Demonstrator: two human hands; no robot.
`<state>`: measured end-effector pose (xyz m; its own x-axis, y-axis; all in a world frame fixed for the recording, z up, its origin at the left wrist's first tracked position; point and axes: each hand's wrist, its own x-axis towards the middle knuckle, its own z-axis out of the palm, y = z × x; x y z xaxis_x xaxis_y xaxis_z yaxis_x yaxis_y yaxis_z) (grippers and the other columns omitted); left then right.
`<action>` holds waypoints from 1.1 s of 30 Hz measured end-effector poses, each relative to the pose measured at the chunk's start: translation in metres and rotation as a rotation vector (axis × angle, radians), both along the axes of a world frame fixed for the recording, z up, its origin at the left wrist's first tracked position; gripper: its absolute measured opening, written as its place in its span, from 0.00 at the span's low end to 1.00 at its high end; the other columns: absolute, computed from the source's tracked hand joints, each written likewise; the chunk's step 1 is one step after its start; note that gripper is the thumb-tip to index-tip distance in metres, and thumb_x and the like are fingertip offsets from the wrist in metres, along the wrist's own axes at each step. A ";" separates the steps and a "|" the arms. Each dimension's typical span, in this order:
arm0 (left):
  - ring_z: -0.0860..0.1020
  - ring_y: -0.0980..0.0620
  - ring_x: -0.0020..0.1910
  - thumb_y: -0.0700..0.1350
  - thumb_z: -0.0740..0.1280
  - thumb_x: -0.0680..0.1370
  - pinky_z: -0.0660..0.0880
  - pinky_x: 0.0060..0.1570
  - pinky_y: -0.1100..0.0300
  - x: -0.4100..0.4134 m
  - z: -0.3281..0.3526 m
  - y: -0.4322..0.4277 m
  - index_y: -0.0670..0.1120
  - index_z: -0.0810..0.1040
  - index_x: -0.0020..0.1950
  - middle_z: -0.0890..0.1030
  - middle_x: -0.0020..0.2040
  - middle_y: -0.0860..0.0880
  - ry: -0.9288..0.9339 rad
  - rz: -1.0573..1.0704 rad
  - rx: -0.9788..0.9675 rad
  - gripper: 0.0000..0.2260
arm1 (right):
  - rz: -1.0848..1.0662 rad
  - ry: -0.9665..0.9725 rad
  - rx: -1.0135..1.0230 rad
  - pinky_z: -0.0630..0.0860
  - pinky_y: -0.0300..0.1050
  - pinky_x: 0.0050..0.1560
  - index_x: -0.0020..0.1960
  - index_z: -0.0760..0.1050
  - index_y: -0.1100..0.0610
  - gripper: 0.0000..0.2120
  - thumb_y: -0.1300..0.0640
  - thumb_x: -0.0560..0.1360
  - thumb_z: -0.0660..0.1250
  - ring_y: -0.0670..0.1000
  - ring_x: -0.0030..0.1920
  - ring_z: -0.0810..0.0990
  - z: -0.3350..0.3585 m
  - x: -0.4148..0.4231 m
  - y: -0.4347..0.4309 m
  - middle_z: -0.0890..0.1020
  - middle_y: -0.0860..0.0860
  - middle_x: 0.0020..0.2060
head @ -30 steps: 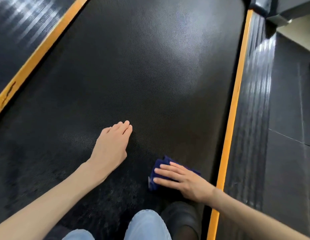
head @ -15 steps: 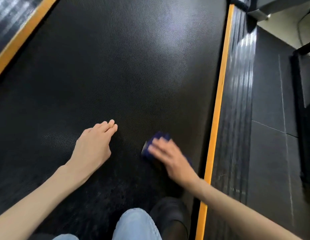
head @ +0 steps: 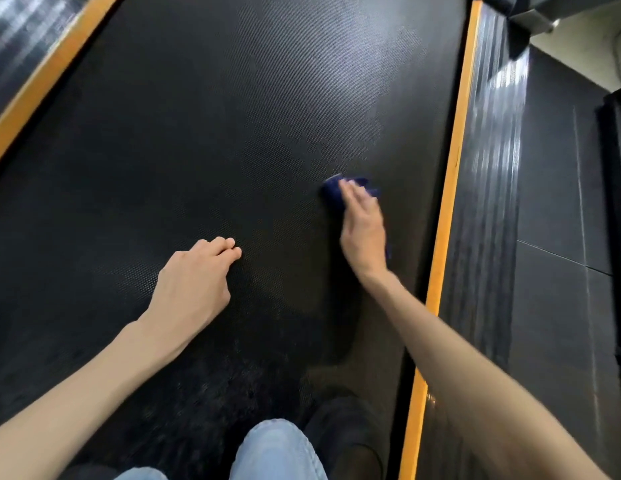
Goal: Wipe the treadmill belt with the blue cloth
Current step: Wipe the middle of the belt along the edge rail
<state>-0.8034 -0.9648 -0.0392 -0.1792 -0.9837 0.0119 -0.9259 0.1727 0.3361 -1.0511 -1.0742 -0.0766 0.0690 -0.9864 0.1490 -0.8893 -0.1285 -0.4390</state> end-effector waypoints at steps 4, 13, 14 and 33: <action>0.81 0.44 0.36 0.29 0.72 0.56 0.76 0.28 0.55 0.001 -0.002 -0.001 0.42 0.84 0.49 0.83 0.48 0.47 0.011 0.013 -0.005 0.22 | 0.803 0.098 0.114 0.58 0.49 0.72 0.70 0.68 0.56 0.22 0.65 0.77 0.59 0.54 0.70 0.66 0.001 0.017 0.076 0.70 0.54 0.69; 0.83 0.46 0.45 0.26 0.72 0.54 0.79 0.37 0.53 0.010 -0.008 0.002 0.42 0.82 0.53 0.83 0.53 0.47 0.040 -0.023 0.020 0.29 | -0.482 -0.056 0.126 0.58 0.47 0.70 0.70 0.66 0.63 0.23 0.60 0.76 0.49 0.57 0.69 0.66 0.013 -0.042 -0.082 0.70 0.59 0.68; 0.83 0.46 0.46 0.27 0.72 0.53 0.79 0.37 0.52 0.010 -0.008 0.003 0.42 0.82 0.53 0.83 0.53 0.47 0.037 -0.020 0.026 0.29 | -0.510 -0.007 0.120 0.59 0.48 0.67 0.69 0.67 0.62 0.26 0.58 0.74 0.47 0.57 0.68 0.67 0.013 -0.024 -0.089 0.70 0.59 0.67; 0.80 0.44 0.55 0.22 0.68 0.51 0.77 0.45 0.48 0.012 -0.013 0.009 0.41 0.80 0.58 0.80 0.59 0.46 0.049 -0.023 0.110 0.36 | -0.530 -0.030 0.090 0.60 0.48 0.67 0.69 0.66 0.63 0.26 0.66 0.71 0.57 0.59 0.67 0.68 0.012 -0.034 -0.116 0.71 0.60 0.66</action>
